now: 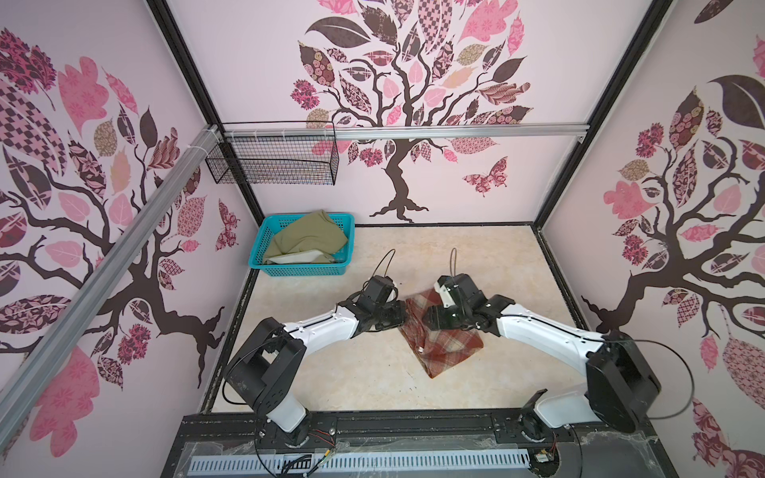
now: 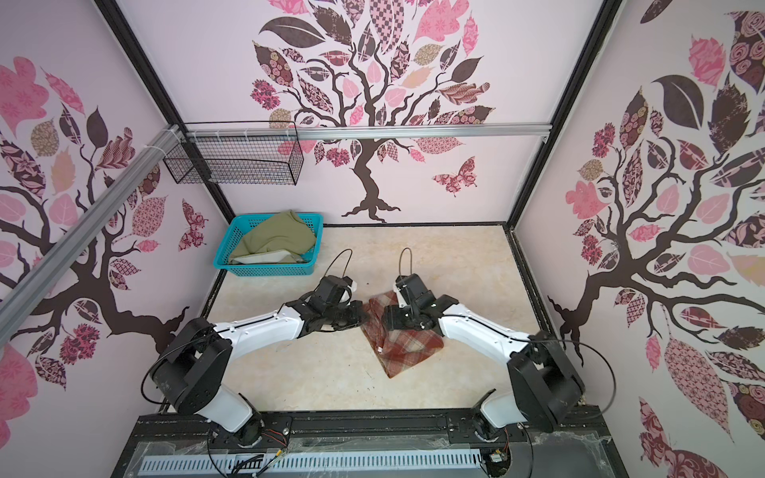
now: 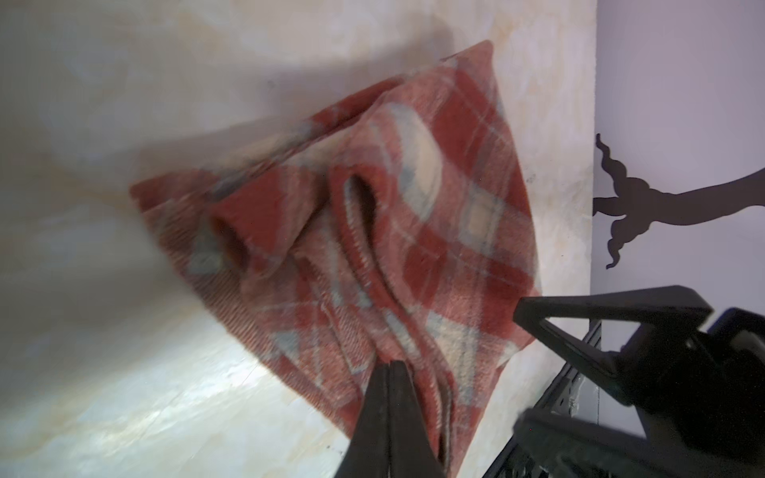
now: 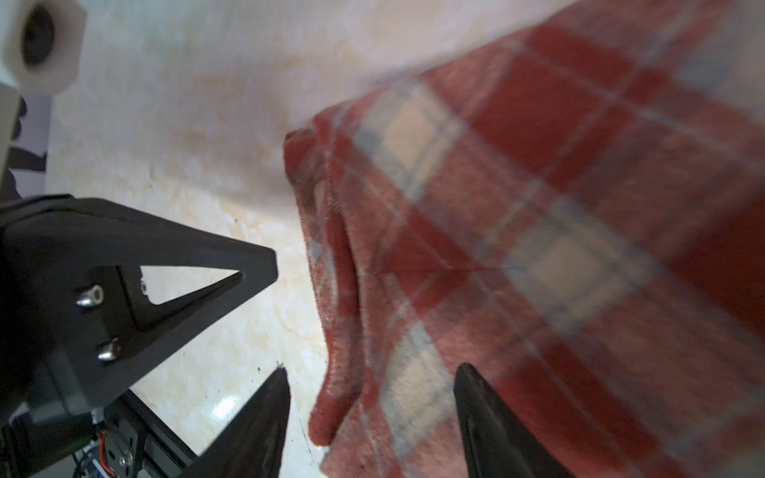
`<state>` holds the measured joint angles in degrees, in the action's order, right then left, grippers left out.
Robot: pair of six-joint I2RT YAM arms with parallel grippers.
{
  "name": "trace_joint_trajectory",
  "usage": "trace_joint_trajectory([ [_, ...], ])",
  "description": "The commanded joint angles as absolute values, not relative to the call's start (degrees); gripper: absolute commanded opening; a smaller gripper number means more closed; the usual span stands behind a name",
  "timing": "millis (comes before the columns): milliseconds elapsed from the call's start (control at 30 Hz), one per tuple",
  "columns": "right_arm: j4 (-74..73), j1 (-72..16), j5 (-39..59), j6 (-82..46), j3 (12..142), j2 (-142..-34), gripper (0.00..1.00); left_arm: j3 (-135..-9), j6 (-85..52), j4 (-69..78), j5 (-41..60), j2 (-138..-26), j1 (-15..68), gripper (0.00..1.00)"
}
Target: Fold and stack the skirts
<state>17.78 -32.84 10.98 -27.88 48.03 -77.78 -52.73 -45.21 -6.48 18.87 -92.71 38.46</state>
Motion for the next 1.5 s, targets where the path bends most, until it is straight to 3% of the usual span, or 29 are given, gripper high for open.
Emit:
trace_joint_trajectory([
  [0, 18.1, -28.6, 11.5, -29.3, 43.4, -71.8, 0.56, -57.2, -43.0, -6.0, 21.7, -94.9, 38.8, 0.0],
  [67, 17.9, -26.2, 10.9, -29.2, 41.6, -70.4, 0.43, -59.4, -42.6, -6.2, 22.8, -96.2, 39.4, 0.0],
  [133, 17.0, -23.1, 11.9, -29.6, 39.6, -69.9, 0.17, -61.6, -42.1, -7.0, 23.4, -97.9, 40.5, 0.0],
  [167, 16.2, -22.0, 12.3, -29.8, 38.8, -70.0, 0.1, -62.6, -42.0, -7.5, 23.6, -98.8, 41.1, 0.0],
  [267, 14.3, -20.6, 12.2, -30.0, 37.3, -71.3, 0.0, -64.3, -42.4, -8.1, 24.0, -101.8, 42.6, 0.0],
  [700, 10.9, -21.2, 12.1, -33.1, 30.0, -75.7, 0.0, -61.2, -45.9, -6.8, 24.6, -109.9, 37.9, 0.0],
  [1100, 2.2, -38.7, 4.7, -47.9, 28.2, -76.1, 0.0, -74.3, -38.0, -12.0, 22.8, -116.8, 35.2, 0.0],
  [1300, 8.7, -37.1, 6.6, -40.6, 39.2, -74.8, 0.0, -75.7, -35.2, -15.7, 22.8, -108.2, 35.0, 0.0],
  [1467, 7.6, -27.8, 12.3, -36.1, 40.7, -71.5, 0.0, -69.4, -38.7, -17.8, 22.7, -101.2, 36.1, 0.0],
])
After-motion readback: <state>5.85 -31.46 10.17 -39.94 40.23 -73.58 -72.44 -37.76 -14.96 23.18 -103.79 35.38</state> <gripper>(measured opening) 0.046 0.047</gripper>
